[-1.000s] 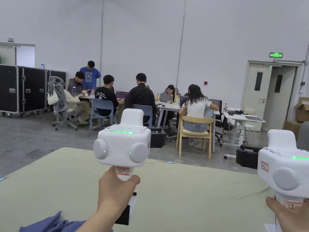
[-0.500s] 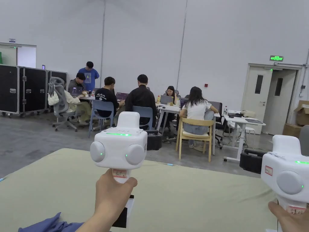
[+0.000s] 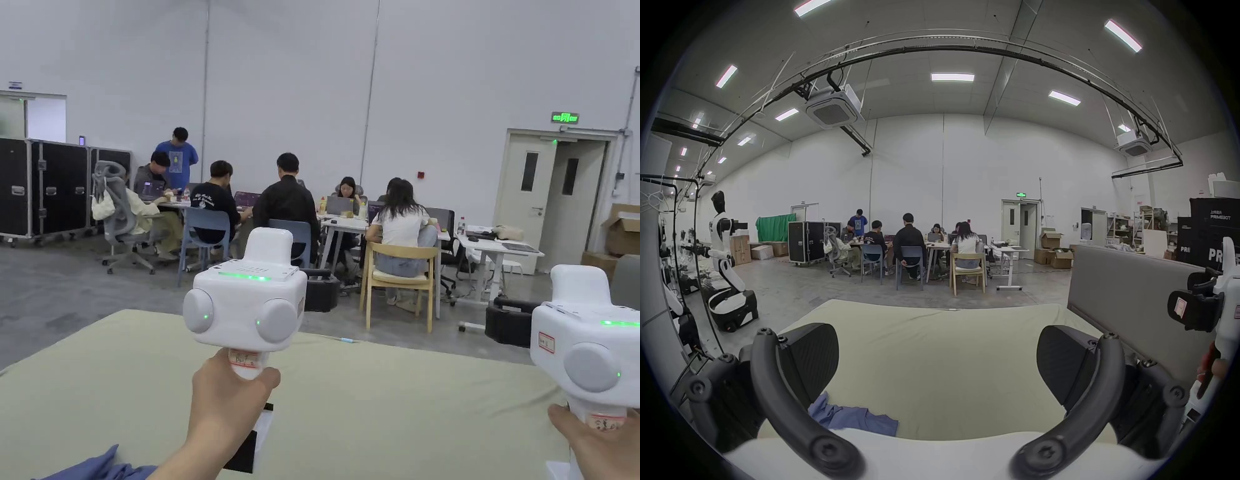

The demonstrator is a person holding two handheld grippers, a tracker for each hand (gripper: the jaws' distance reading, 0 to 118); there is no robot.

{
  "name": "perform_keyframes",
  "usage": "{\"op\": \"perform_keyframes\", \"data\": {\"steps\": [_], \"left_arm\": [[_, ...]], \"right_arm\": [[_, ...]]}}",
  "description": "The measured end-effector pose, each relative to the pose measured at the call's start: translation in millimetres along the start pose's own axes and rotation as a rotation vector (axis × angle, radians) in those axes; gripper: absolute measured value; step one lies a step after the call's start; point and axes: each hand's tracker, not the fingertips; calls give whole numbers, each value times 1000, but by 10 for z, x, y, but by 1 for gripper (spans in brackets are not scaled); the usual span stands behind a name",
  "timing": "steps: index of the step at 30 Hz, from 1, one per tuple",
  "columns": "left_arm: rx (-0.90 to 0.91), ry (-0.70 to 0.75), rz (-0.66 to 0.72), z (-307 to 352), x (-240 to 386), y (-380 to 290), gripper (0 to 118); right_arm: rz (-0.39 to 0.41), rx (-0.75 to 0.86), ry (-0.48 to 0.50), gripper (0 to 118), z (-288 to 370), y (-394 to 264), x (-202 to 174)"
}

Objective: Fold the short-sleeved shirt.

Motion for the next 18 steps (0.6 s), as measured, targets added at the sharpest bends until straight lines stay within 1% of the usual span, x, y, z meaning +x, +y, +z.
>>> {"op": "perform_keyframes", "data": {"steps": [3,5,6,7,8,9,10,11,12,13,14,17,18], "left_arm": [[1,-10,-46,8,45,30,118],[22,-21,-75,35,65,16,118],[25,-17,-89,51,86,9,117],[29,-34,-102,71,117,-6,99],[32,-45,-108,74,130,-13,55],[19,-36,-110,52,156,-23,0],[18,32,-102,48,172,-37,0],[18,-19,-96,36,165,-63,0],[-6,-82,-84,18,163,-77,0],[0,-57,-89,4,185,-95,0],[0,-60,-91,3,211,-112,0],[6,-62,-94,1,256,-169,0],[10,-64,-87,1,251,-180,0]], "right_arm": [[-10,-2,22,118,-4,8,48],[-14,-11,63,117,-1,-9,87],[-9,-11,64,99,4,-31,95],[-4,-5,57,53,5,-66,91],[1,-15,-3,2,-18,-101,91],[-31,-3,-73,3,4,-148,115],[-74,-9,-27,2,29,-213,201],[-92,-20,35,2,39,-250,270],[-77,-37,34,2,52,-290,321],[-46,-38,-1,2,-1,-343,215],[-15,-26,-24,2,-3,-385,188],[-10,-11,-7,2,34,-474,227],[-25,-5,16,2,47,-490,246]]}}
